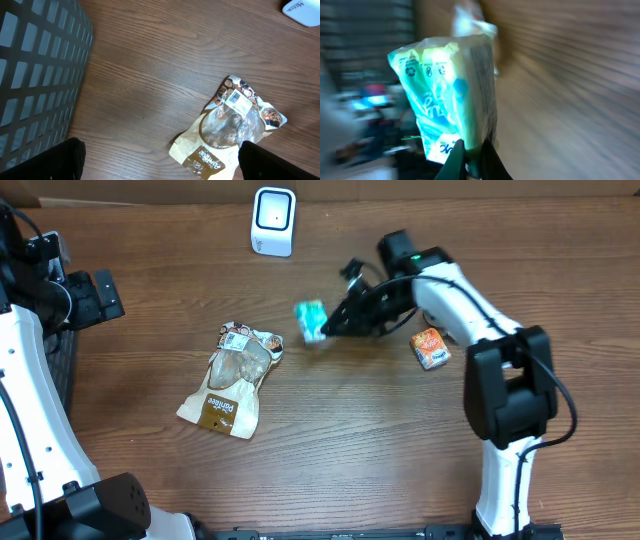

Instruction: Scan the item barcode

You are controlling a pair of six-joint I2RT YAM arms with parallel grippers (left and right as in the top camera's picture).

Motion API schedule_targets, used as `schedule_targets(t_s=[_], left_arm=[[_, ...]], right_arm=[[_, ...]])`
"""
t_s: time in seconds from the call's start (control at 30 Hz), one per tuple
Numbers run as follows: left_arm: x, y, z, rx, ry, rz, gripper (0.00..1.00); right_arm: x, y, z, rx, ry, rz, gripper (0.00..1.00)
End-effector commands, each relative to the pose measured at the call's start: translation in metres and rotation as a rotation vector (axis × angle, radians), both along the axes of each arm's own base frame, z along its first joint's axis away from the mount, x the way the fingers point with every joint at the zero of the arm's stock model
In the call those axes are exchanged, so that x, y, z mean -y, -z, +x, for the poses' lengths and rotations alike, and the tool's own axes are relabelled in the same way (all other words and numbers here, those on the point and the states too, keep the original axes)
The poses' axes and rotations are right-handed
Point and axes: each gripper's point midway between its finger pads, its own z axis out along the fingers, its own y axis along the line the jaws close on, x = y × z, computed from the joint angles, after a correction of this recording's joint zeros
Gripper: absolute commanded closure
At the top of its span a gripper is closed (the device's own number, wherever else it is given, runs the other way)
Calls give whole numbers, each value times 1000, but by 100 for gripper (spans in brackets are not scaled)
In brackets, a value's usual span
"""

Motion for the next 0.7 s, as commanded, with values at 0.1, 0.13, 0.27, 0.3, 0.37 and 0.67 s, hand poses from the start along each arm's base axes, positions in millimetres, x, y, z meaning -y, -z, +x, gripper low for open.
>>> schedule_targets(t_s=[0.1,0.13,0.27,0.3,0.37,0.67], left_arm=[[2,-5,1,14,21,7,1],[2,-5,1,14,21,7,0],[2,-5,1,14,21,7,0],[2,-5,1,14,21,7,0],[2,-5,1,14,21,7,0],[2,-5,1,14,21,7,0]], right_arm=[[35,-119,15,14,23,525,96],[41,-119,19,15,39,524,96],[64,-119,30,15,97,522,96],[69,-119,32,14,109,522,96],[75,-119,34,11,126,521,96],[84,-123,31,22,146,517,96]])
